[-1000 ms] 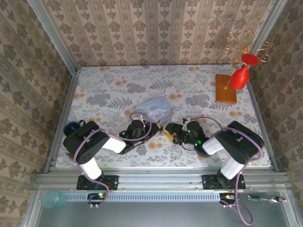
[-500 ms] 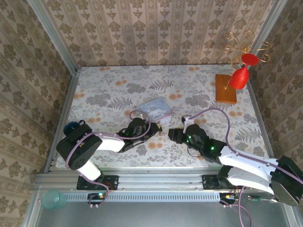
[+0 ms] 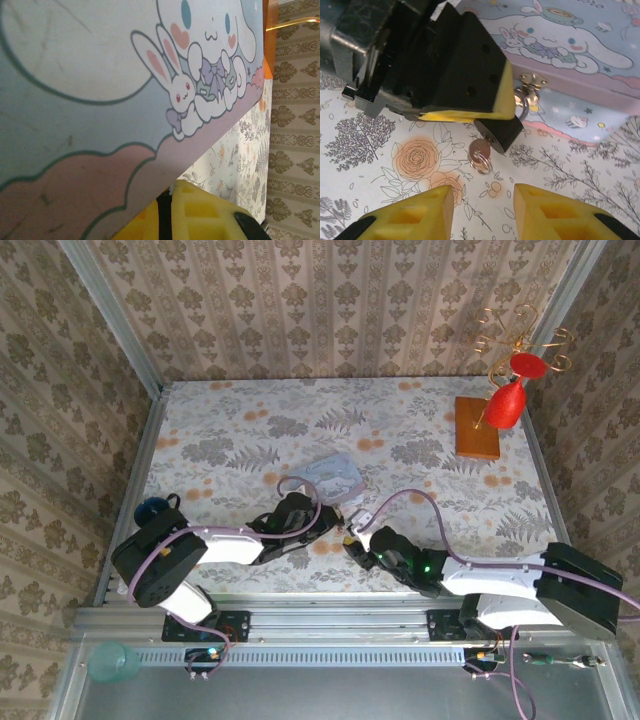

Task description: Unlock a padlock with a key

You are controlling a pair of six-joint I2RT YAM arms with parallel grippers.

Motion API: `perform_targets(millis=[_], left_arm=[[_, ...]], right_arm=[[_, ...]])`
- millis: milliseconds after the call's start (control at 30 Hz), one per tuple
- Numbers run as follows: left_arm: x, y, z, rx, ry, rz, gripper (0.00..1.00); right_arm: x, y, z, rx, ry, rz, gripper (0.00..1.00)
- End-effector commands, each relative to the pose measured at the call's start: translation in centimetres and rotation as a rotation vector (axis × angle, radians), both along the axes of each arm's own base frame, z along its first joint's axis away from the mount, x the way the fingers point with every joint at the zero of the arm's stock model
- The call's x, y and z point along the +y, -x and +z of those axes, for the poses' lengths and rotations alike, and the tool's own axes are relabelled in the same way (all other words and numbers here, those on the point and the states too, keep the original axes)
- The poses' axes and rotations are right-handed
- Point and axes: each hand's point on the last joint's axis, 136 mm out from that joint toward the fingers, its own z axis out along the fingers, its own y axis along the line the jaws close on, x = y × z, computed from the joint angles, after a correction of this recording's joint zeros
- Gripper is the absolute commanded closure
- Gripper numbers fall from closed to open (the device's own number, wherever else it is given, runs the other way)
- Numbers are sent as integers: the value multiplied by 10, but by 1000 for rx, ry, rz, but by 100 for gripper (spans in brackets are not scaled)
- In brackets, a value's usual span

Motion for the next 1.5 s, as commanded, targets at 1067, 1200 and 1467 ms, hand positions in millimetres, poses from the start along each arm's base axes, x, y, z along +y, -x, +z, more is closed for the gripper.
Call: perform_targets(millis=[1067, 1200, 1467], left_arm=[[-35, 7, 20, -34, 56, -65, 100], [-35, 7, 21, -35, 56, -65, 100], [-33, 6, 22, -36, 58, -59, 100]], right_arm=[[4, -41, -10, -131, 75, -193, 84], [0, -44, -11, -130, 70, -225, 85], [-10, -43, -7, -18, -161, -304, 95]])
